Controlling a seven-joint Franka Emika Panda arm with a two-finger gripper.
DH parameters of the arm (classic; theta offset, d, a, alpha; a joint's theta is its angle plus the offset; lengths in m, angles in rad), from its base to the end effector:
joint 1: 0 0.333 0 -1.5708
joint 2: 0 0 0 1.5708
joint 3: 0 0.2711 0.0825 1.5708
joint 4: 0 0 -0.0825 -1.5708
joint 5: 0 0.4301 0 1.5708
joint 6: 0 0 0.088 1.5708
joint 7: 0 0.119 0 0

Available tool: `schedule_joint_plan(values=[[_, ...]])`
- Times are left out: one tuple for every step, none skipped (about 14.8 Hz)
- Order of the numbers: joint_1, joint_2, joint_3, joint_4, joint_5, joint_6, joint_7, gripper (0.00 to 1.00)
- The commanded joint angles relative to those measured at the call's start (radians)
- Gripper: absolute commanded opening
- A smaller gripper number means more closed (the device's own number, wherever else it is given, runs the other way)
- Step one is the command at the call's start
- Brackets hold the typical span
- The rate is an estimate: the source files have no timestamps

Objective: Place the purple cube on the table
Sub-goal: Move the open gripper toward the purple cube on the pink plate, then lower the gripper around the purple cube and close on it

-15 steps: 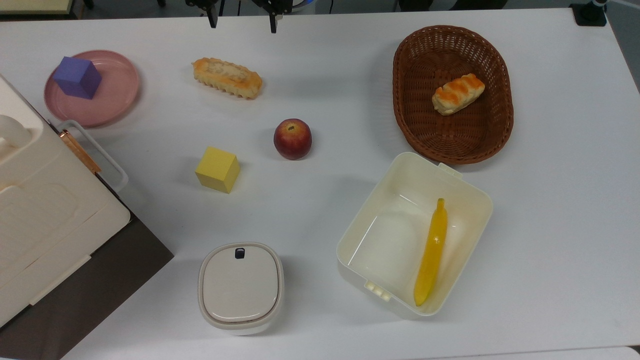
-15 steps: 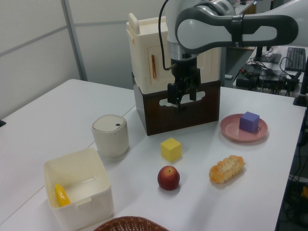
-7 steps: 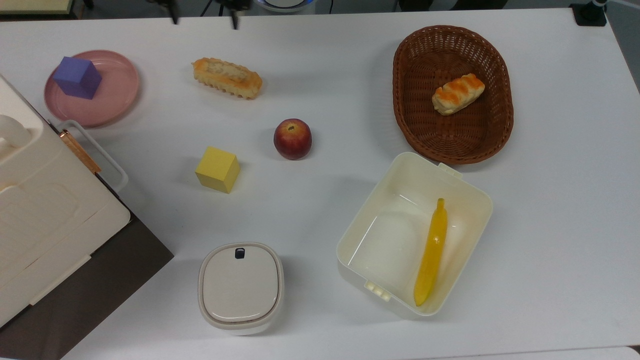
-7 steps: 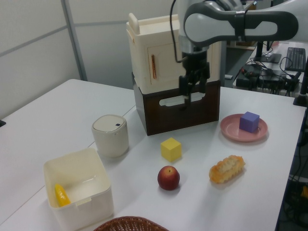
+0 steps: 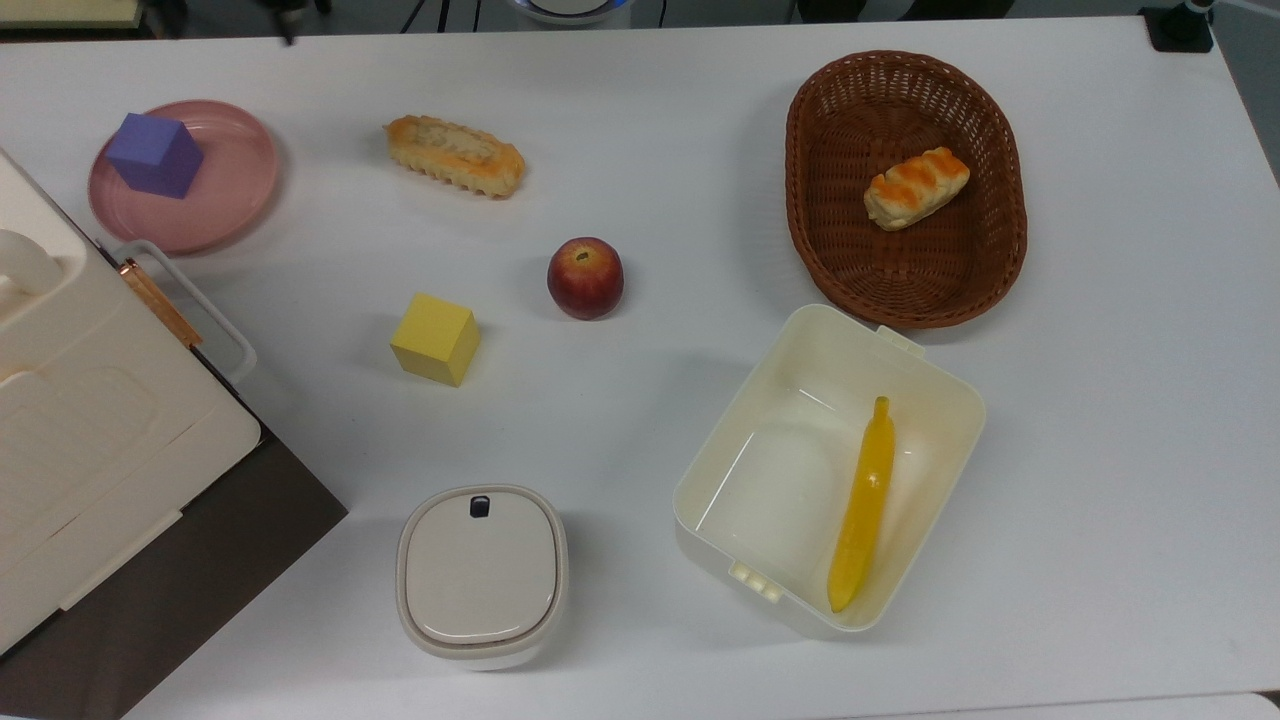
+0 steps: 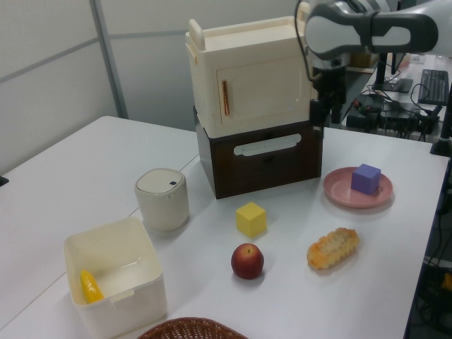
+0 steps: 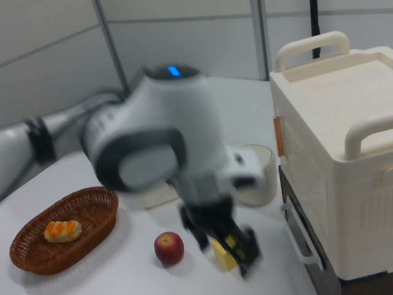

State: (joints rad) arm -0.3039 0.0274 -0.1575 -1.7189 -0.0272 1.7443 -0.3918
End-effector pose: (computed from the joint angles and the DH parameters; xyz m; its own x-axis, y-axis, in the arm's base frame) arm 0.5502 -0.2759 0.4890 0.9978 -0.0650 -0.0135 -0.0646 -0.9975 0.0280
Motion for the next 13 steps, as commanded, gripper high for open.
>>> schedule_joint_plan(values=[[-0.135,0.083,0.009,-0.082,-0.065,0.153,-0.101,1.0],[-0.152,0.115,0.009,-0.08,-0.072,0.191,-0.101,1.0],[-0.17,0.138,0.009,-0.08,-0.076,0.22,-0.101,1.0],[-0.19,0.158,0.009,-0.08,-0.076,0.243,-0.101,1.0],[-0.21,0.17,0.009,-0.082,-0.076,0.26,-0.104,1.0],[-0.222,0.184,0.009,-0.083,-0.076,0.276,-0.105,1.0],[-0.228,0.196,0.009,-0.088,-0.076,0.288,-0.113,1.0],[-0.23,0.21,0.009,-0.093,-0.076,0.302,-0.117,1.0],[-0.233,0.219,0.009,-0.103,-0.076,0.314,-0.118,1.0],[-0.235,0.224,0.009,-0.114,-0.076,0.329,-0.118,1.0],[-0.235,0.227,0.009,-0.129,-0.077,0.342,-0.118,1.0],[-0.236,0.232,0.009,-0.145,-0.077,0.357,-0.118,1.0],[-0.235,0.235,0.009,-0.16,-0.08,0.371,-0.118,1.0]])
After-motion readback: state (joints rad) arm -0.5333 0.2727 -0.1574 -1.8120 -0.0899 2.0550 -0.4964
